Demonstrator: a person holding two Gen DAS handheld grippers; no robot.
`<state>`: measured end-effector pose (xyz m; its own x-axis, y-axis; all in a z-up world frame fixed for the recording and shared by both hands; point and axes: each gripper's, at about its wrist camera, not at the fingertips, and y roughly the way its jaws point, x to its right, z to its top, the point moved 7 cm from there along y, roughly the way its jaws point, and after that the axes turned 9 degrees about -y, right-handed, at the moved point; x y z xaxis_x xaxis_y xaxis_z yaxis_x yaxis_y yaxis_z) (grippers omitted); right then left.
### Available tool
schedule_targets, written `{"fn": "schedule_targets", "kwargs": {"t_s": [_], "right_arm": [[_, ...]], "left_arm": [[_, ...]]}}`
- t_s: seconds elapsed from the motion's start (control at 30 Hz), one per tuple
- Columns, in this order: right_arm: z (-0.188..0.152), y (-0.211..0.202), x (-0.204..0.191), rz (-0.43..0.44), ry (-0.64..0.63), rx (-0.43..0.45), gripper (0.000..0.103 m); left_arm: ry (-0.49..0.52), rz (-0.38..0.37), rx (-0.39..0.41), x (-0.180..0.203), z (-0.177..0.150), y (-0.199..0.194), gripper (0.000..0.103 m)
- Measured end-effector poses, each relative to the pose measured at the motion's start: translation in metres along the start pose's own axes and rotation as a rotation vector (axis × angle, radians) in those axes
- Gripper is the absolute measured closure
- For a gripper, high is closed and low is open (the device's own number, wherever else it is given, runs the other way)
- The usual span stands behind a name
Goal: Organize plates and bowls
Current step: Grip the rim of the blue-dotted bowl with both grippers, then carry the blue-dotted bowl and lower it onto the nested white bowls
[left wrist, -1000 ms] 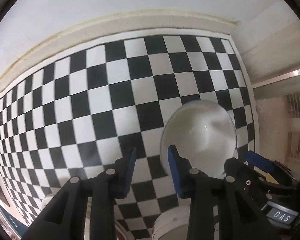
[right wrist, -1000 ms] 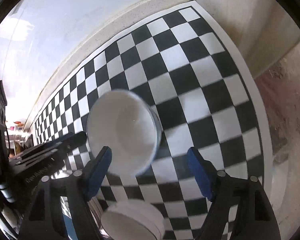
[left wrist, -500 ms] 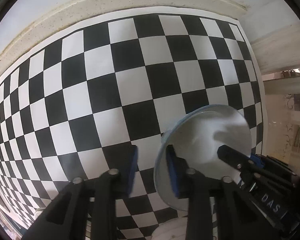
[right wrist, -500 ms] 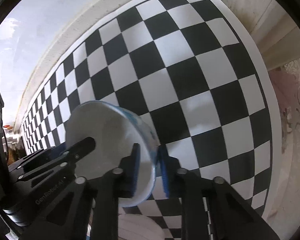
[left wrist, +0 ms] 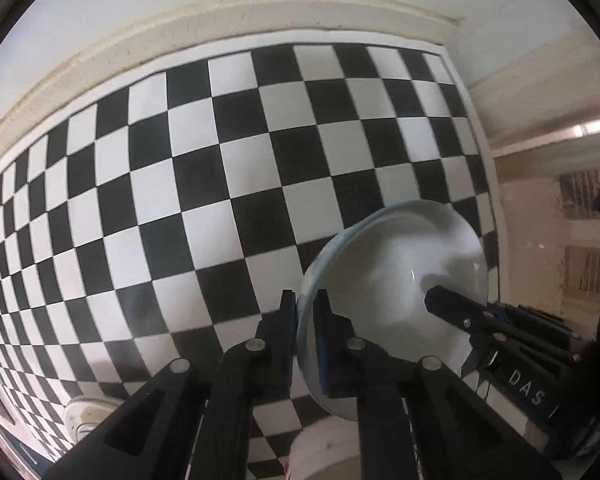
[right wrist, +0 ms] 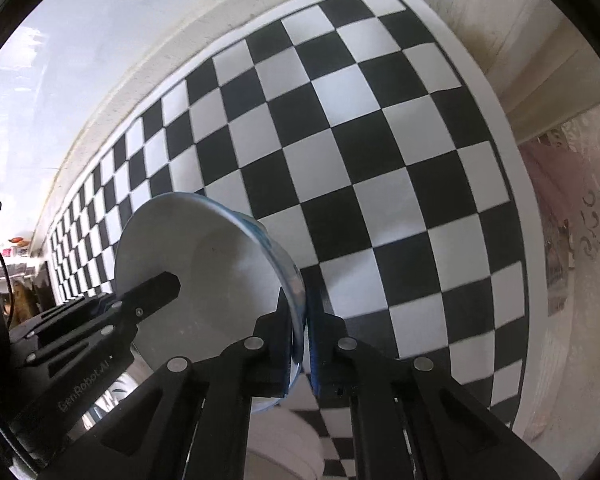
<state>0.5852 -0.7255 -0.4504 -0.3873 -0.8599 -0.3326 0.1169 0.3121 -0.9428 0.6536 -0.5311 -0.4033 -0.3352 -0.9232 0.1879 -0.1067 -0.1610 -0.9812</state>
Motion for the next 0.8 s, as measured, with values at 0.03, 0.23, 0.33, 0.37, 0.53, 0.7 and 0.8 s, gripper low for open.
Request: {"fn": "schedule_targets", "kwargs": {"t_s": [0.03,0.23,0.33,0.37,0.53,0.7,0.8], "right_arm": [[-0.002,-0.004,-0.001,0.002,-0.005,0.005,0.095],[-0.016,-0.04,-0.015,0.011,-0.029,0.052,0.095],[-0.03,-0.06,-0.022,0.011,-0.043,0.076,0.095],[-0.035,-0.066,-0.025,0.01,-0.048,0.084,0.095],[-0.061,-0.091,-0.036,0.005,-0.066,0.113,0.095],[-0.087,-0.109,-0.044,-0.001,-0.083,0.136,0.095],[-0.105,-0.121,-0.049,-0.001,-0.089,0.155,0.095]], "left_arm": [[0.004,0.0,0.01,0.002,-0.002,-0.006,0.096],[0.022,-0.025,0.054,0.009,-0.008,-0.045,0.096],[0.035,-0.035,0.068,0.015,-0.021,-0.06,0.096],[0.042,-0.036,0.077,0.016,-0.025,-0.066,0.096],[0.071,-0.042,0.104,0.017,-0.047,-0.085,0.096],[0.093,-0.06,0.117,0.015,-0.071,-0.102,0.096],[0.101,-0.068,0.125,0.012,-0.084,-0.11,0.096]]}}
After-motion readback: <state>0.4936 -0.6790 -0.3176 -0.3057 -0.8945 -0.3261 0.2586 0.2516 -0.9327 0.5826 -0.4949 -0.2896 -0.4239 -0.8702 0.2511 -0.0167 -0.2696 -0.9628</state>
